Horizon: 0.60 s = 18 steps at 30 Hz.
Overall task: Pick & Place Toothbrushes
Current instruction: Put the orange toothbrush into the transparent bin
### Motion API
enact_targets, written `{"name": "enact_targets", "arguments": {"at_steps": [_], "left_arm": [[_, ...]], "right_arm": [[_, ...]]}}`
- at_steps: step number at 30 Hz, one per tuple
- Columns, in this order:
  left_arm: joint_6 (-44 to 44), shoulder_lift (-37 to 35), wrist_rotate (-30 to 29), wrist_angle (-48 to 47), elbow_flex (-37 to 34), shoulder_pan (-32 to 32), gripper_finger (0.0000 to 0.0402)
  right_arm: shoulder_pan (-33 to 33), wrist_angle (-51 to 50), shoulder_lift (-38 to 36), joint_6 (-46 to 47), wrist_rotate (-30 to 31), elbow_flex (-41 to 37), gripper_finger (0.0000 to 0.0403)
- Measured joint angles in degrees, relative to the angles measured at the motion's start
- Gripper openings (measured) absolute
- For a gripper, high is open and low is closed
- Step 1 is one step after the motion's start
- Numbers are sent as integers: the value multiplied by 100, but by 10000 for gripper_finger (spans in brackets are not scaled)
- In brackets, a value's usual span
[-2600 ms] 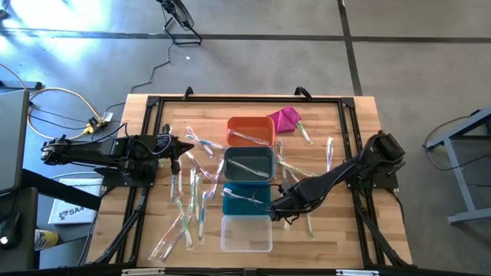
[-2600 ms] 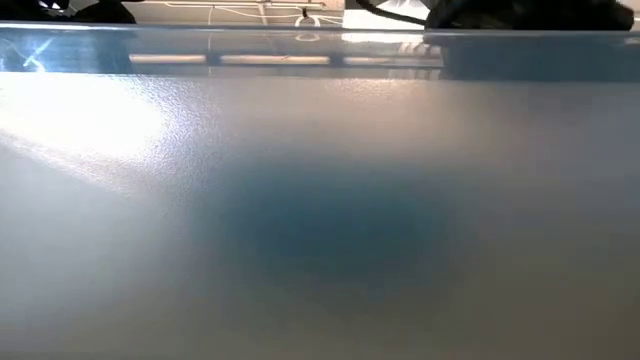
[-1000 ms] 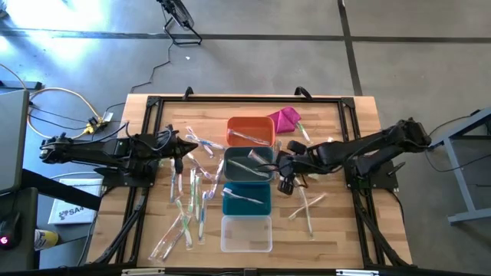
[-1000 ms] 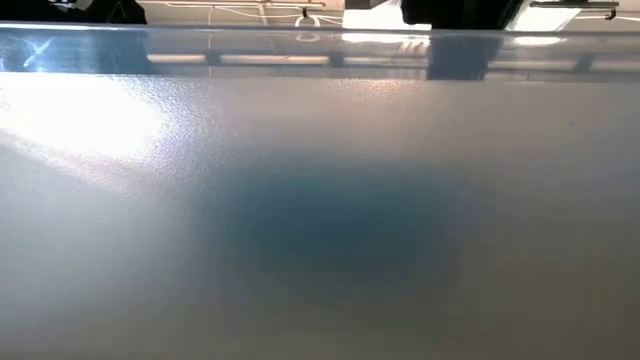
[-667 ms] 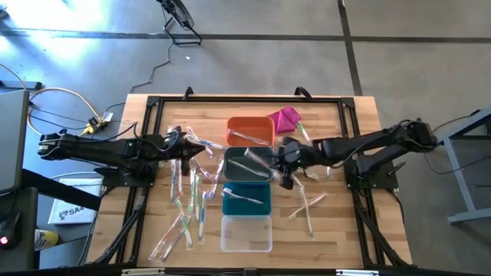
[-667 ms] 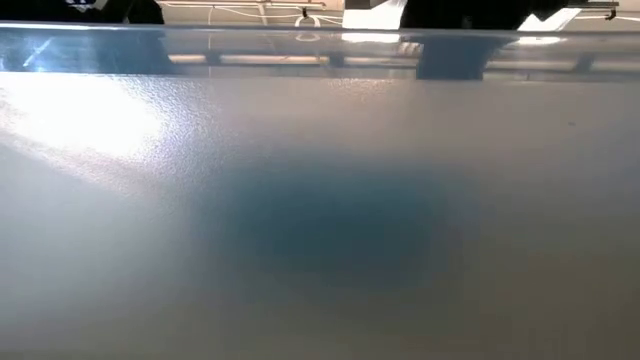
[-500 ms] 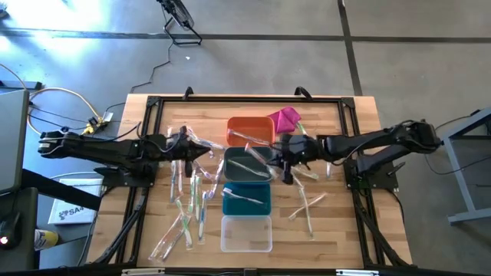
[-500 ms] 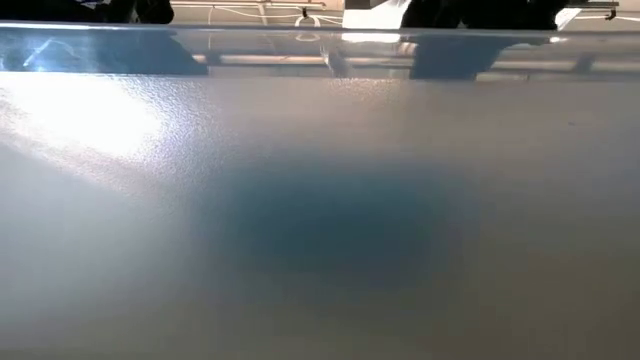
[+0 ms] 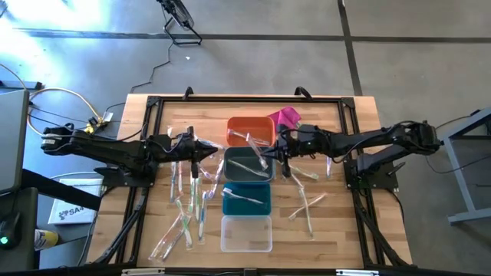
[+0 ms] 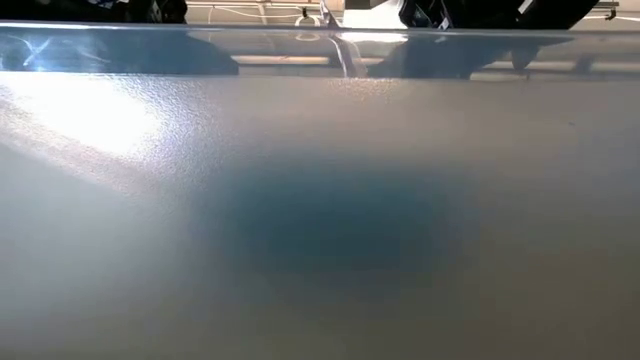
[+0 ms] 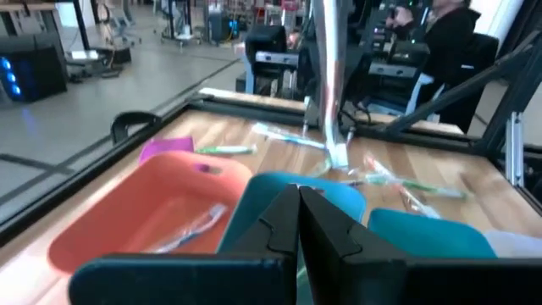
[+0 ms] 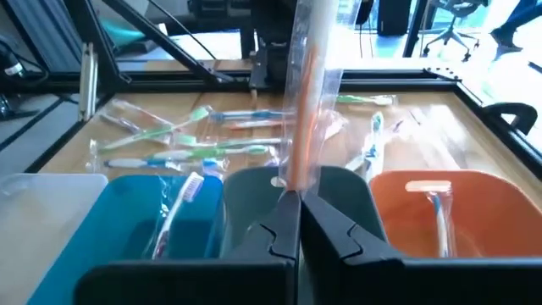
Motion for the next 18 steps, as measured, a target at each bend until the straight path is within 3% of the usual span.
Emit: {"name": "enact_targets", "arguments": {"at_steps": [18], "left_arm": [[244,2,-11,22,0,0,6]], "right_arm": [[-94,1058,96,-395,-339,-304,2]]}}
